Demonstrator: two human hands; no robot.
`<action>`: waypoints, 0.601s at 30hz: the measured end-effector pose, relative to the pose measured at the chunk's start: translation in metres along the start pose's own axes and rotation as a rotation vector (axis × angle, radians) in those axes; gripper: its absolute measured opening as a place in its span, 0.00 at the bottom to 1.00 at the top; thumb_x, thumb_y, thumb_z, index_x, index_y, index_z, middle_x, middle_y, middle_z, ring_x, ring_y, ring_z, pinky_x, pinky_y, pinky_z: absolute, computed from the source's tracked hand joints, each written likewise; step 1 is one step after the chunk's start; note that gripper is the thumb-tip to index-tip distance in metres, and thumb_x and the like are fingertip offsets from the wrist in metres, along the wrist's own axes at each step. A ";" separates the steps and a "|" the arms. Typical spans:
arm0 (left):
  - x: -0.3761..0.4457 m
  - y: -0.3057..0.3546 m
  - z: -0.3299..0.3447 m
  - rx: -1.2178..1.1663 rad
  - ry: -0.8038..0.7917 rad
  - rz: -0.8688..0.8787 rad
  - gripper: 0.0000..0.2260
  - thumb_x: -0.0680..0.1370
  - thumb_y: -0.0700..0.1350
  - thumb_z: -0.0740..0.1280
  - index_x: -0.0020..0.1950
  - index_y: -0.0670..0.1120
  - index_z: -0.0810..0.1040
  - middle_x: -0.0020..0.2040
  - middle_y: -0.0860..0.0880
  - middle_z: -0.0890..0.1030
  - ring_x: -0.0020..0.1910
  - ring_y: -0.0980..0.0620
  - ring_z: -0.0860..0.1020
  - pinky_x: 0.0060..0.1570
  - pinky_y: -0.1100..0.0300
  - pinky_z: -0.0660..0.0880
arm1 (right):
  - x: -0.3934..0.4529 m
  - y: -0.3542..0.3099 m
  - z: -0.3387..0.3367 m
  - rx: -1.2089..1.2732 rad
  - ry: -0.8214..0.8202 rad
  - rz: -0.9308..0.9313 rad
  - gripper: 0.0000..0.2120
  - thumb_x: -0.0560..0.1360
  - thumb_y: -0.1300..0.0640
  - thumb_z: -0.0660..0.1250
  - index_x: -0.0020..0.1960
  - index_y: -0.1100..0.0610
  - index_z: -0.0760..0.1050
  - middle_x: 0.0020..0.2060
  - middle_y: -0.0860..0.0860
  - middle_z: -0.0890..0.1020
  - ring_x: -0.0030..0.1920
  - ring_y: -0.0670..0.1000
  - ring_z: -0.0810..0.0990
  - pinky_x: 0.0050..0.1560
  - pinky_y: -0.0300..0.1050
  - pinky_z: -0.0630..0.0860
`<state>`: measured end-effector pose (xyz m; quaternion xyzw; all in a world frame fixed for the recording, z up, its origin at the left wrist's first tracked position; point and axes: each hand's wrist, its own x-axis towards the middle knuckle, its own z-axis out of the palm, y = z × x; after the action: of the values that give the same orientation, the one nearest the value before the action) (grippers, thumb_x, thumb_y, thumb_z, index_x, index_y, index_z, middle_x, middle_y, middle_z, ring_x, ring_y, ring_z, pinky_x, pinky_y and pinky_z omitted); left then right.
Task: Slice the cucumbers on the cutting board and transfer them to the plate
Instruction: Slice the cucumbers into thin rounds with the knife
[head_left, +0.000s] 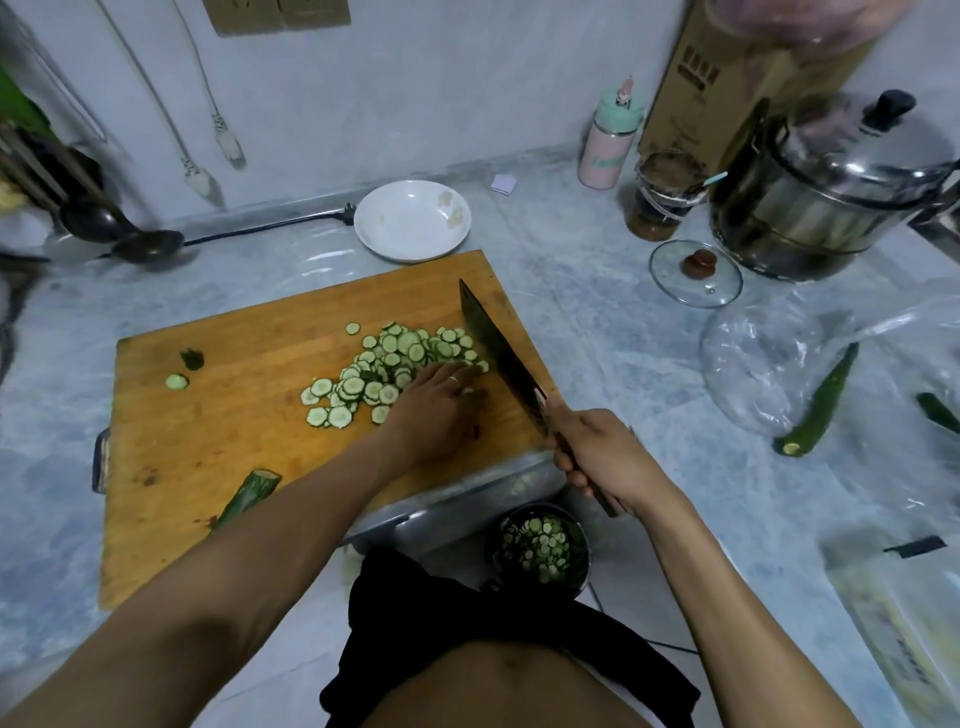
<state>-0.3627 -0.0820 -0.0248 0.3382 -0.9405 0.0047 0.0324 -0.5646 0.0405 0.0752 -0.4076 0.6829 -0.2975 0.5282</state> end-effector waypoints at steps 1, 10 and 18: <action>0.007 0.004 0.000 0.032 -0.066 -0.012 0.21 0.78 0.50 0.58 0.70 0.49 0.73 0.74 0.42 0.66 0.73 0.41 0.63 0.72 0.45 0.57 | 0.000 -0.001 -0.001 -0.003 0.006 -0.006 0.25 0.81 0.38 0.58 0.40 0.60 0.73 0.26 0.53 0.72 0.23 0.50 0.68 0.23 0.40 0.65; 0.021 -0.010 -0.005 0.245 -0.235 -0.068 0.23 0.84 0.45 0.49 0.79 0.46 0.50 0.79 0.46 0.52 0.78 0.43 0.46 0.74 0.45 0.39 | -0.001 -0.001 -0.002 -0.011 0.020 -0.038 0.26 0.81 0.38 0.57 0.37 0.58 0.72 0.26 0.53 0.73 0.23 0.50 0.69 0.24 0.41 0.66; -0.063 0.004 -0.021 -0.437 0.450 -0.551 0.11 0.74 0.37 0.67 0.55 0.41 0.83 0.56 0.43 0.82 0.55 0.44 0.79 0.55 0.58 0.72 | 0.011 -0.009 0.031 -0.041 -0.097 -0.095 0.25 0.80 0.37 0.56 0.39 0.57 0.73 0.28 0.53 0.73 0.25 0.50 0.70 0.25 0.41 0.66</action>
<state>-0.3152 -0.0383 -0.0075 0.5529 -0.7632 -0.1299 0.3083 -0.5334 0.0277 0.0694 -0.4641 0.6424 -0.2880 0.5376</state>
